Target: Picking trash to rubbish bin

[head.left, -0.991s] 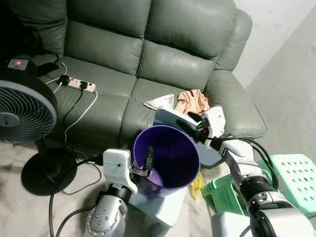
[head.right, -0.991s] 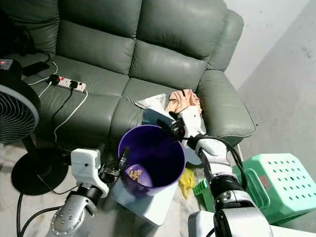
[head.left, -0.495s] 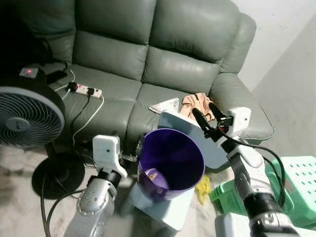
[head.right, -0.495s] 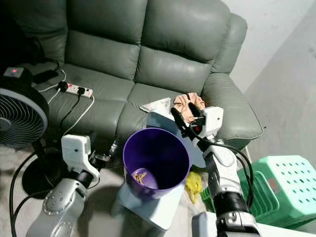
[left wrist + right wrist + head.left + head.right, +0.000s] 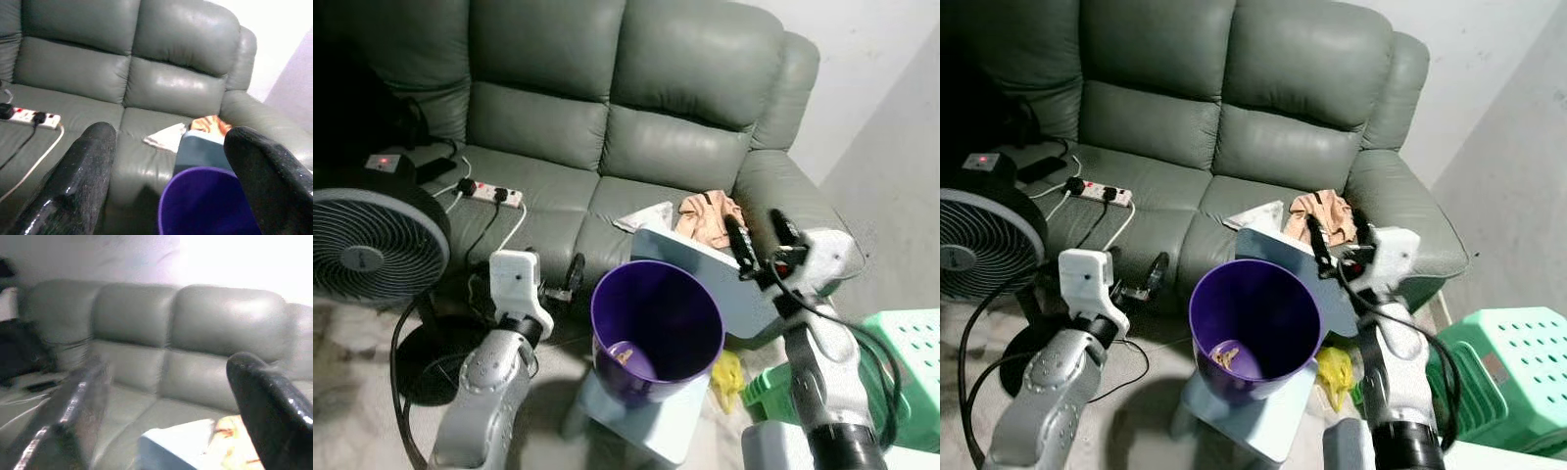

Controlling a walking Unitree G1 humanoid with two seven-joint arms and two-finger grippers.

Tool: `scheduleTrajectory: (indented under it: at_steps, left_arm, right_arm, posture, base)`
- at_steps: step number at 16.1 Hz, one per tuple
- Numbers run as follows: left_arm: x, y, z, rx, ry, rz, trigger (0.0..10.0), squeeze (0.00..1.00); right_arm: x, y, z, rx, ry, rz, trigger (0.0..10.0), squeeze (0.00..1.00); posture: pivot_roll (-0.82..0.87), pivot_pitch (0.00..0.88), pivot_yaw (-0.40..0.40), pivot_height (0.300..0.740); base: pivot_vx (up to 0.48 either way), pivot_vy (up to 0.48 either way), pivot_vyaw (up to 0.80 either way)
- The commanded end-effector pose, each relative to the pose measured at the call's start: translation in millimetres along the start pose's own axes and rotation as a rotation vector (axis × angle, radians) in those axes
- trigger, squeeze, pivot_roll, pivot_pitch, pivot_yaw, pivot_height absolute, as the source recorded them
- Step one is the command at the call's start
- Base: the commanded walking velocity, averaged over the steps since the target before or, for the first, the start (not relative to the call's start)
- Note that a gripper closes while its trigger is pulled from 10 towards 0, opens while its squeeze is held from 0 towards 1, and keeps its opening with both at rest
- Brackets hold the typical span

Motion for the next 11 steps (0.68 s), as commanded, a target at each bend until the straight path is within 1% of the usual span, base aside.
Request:
scheduleTrajectory:
  at_steps: [1,2,3,4,5,7,8,9,10,11]
  left_arm:
    - [2,4.0,3.6,-0.043,0.011,-0.019,10.0,0.0]
    - [3,1.0,4.3,-0.033,0.014,-0.007,10.0,0.0]
    - [3,-2.9,5.0,-0.021,0.017,-0.006,10.0,0.0]
    - [5,-9.2,5.8,-0.005,0.027,-0.022,10.0,0.0]
    - [5,-9.2,5.8,-0.005,0.027,-0.022,10.0,0.0]
    - [4,-20.2,7.0,0.037,0.022,-0.014,10.0,0.0]
    - [4,-20.2,7.0,0.037,0.022,-0.014,10.0,0.0]
    - [4,-27.5,7.4,0.064,0.024,-0.02,10.0,0.0]
    - [3,-31.2,7.9,0.078,0.019,-0.03,10.0,0.0]
    - [3,-31.2,7.9,0.078,0.019,-0.03,10.0,0.0]
  right_arm:
    - [9,2.4,-3.5,-0.044,0.023,-0.016,10.0,0.66]
    - [10,1.9,-4.9,-0.057,0.029,-0.015,10.0,0.16]
    - [12,2.2,-6.8,-0.078,0.036,-0.013,10.0,0.0]
    - [15,2.6,-10.1,-0.114,0.052,-0.021,10.0,0.0]
    - [15,2.6,-10.1,-0.114,0.052,-0.021,10.0,0.0]
    - [18,0.8,-16.4,-0.149,0.05,-0.02,10.0,0.0]
    - [18,0.8,-16.4,-0.149,0.05,-0.02,10.0,0.0]
    - [19,-1.3,-20.5,-0.157,0.05,-0.04,10.0,0.0]
    - [18,-2.6,-22.2,-0.163,0.042,-0.049,10.0,0.0]
    - [18,-2.6,-22.2,-0.163,0.042,-0.049,10.0,0.0]
  posture:
    - [0.03,0.0,-0.128,0.74]
    - [0.02,0.0,-0.124,0.74]
    - [0.02,0.0,-0.122,0.74]
    - [0.02,0.0,-0.12,0.74]
    - [0.02,0.0,-0.12,0.74]
    - [0.02,0.0,-0.119,0.74]
    - [0.02,0.0,-0.119,0.74]
    - [0.01,0.0,-0.115,0.74]
    - [0.01,0.0,-0.113,0.74]
    - [0.01,0.0,-0.113,0.74]
  base:
    - [0.0,0.0,0.0]
    - [0.0,0.0,0.0]
    - [0.0,0.0,0.0]
    - [0.0,0.0,0.0]
    - [0.0,0.0,0.0]
    - [0.0,0.0,0.0]
    - [0.0,0.0,0.0]
    - [0.0,0.0,0.0]
    - [0.0,0.0,0.0]
    - [0.0,0.0,0.0]
Point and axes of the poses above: a point about 5 cm out from each wrist's last joint towards the gripper, its own z axis pointing out of the wrist towards the gripper, its own x axis along the axis of the wrist's last joint, y = z × x, the point moved 4 cm from there along z, pointing out of the wrist towards the gripper, and after that the axes turned 6 degrees about z, right-handed, at the moved point
